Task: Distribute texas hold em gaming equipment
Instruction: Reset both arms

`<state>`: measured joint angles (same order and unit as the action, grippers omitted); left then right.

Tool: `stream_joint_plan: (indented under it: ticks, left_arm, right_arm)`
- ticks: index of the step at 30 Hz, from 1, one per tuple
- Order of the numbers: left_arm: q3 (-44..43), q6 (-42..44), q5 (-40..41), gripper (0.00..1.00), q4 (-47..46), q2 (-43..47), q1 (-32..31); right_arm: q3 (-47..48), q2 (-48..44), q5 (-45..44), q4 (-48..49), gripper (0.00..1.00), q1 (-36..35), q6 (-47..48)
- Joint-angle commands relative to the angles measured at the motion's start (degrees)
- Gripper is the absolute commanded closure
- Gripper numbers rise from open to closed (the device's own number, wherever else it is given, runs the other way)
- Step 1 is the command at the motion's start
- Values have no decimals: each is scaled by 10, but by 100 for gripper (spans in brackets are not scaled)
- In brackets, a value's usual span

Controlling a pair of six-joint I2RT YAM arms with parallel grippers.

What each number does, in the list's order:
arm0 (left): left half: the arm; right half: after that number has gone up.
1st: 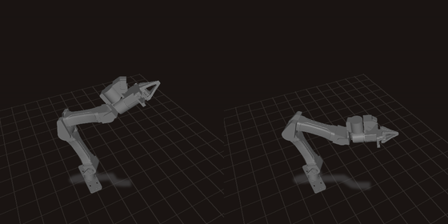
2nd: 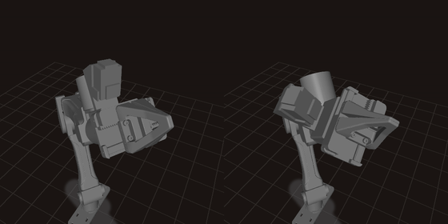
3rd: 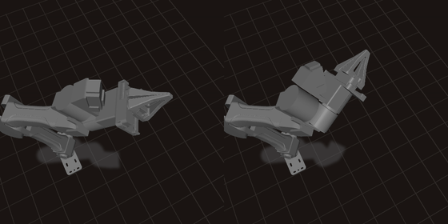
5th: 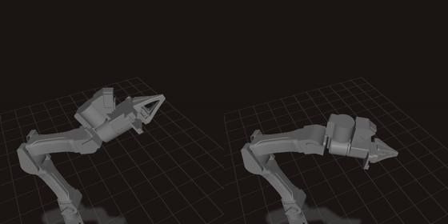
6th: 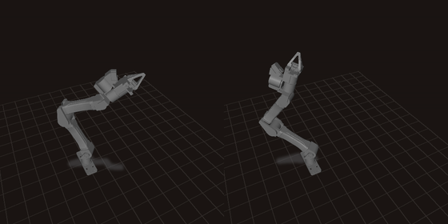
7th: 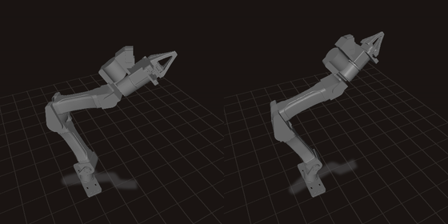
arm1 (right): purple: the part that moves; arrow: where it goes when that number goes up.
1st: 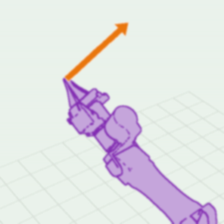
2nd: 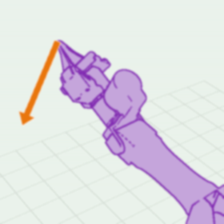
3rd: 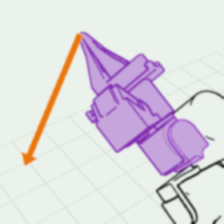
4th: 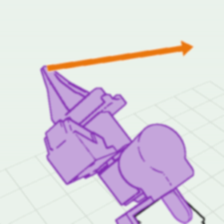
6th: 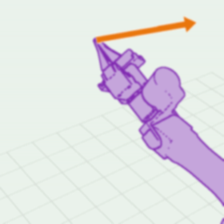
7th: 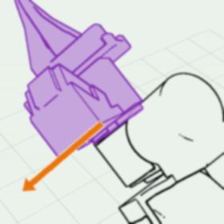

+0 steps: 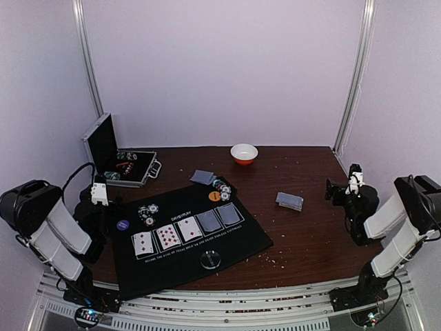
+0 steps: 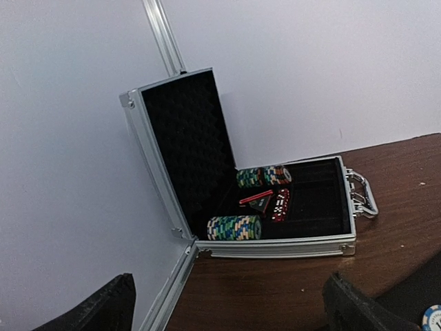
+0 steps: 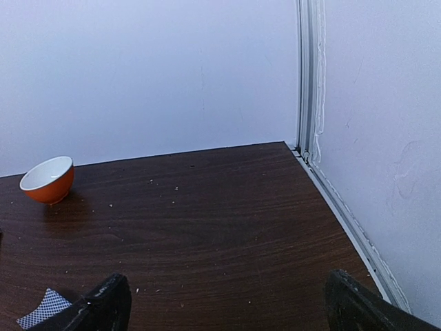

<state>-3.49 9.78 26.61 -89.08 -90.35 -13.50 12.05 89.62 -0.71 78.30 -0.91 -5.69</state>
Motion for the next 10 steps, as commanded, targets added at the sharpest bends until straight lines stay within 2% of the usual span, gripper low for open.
stream_joint_plan:
  ticks: [1, 2, 5, 10]
  left_arm:
    - [-8, -36, -87, 2, -74, -19, 35]
    - [-13, -38, -93, 2, -41, -5, 35]
    - [-31, -35, -85, 2, -34, -12, 36]
    - [-59, -54, -99, 2, 41, -2, 50]
  right_arm:
    - [2, -4, 7, 0, 0, 3, 5]
    - [2, -4, 7, -1, 0, 3, 5]
    - [3, -4, 7, -3, 0, 2, 5]
    - [2, -4, 7, -1, 0, 2, 6]
